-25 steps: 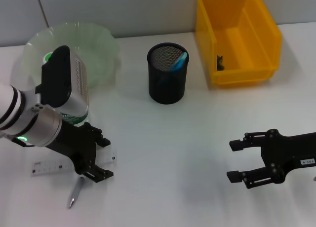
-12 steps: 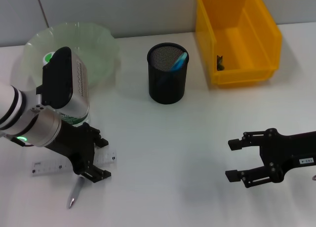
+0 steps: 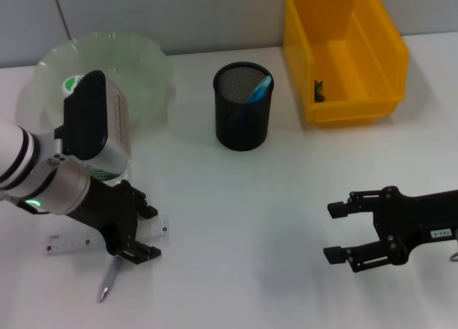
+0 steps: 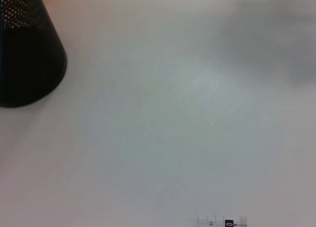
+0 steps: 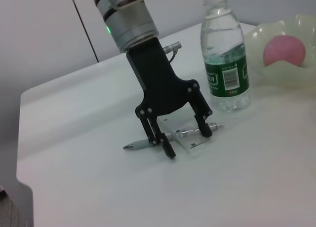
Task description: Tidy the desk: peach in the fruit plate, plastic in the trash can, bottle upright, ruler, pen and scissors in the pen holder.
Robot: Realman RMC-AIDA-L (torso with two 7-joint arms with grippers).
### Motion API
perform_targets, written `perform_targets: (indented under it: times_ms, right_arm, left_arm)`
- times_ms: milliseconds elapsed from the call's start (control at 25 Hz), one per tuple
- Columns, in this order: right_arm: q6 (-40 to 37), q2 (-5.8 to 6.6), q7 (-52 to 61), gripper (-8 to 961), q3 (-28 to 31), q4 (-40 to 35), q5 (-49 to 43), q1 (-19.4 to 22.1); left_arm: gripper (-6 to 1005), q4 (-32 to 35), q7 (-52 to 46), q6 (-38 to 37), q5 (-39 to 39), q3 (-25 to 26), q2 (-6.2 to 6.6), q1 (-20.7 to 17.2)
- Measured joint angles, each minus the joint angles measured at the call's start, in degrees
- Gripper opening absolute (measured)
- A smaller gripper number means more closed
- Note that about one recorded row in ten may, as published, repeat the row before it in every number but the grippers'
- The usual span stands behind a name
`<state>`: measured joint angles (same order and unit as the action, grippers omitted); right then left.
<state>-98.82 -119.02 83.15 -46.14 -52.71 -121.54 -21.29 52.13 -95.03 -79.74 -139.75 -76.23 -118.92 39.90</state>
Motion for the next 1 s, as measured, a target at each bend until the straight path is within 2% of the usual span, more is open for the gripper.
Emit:
perform_targets:
  times_ms: [320,520,920,1000]
  right_arm:
    - [0.0,0.01,0.0,825,0.0,0.1,0.1,0.0]
    - [0.0,0.01,0.1,824,0.0,0.1,0.1,0.0]
    - [-0.2,0.01,0.1,824,0.0,0.1,0.2,0.0]
    - [-0.2,0.02,0.1,824,0.0,0.1,0.3,0.0]
  left_arm:
    - [680,-0.1,-0.1,0.4,0.0,-0.4,-0.07,0.0]
    - [439,-0.3,-0.2,0.8,0.0,-0.9,-0.08,0.0]
    - [405,0.7,-1.4,0.0,0.3,-0.9,-0.08,0.0]
    - [397,3.4,-2.5,-3.7,1.7,-0.2,0.09,-0.5]
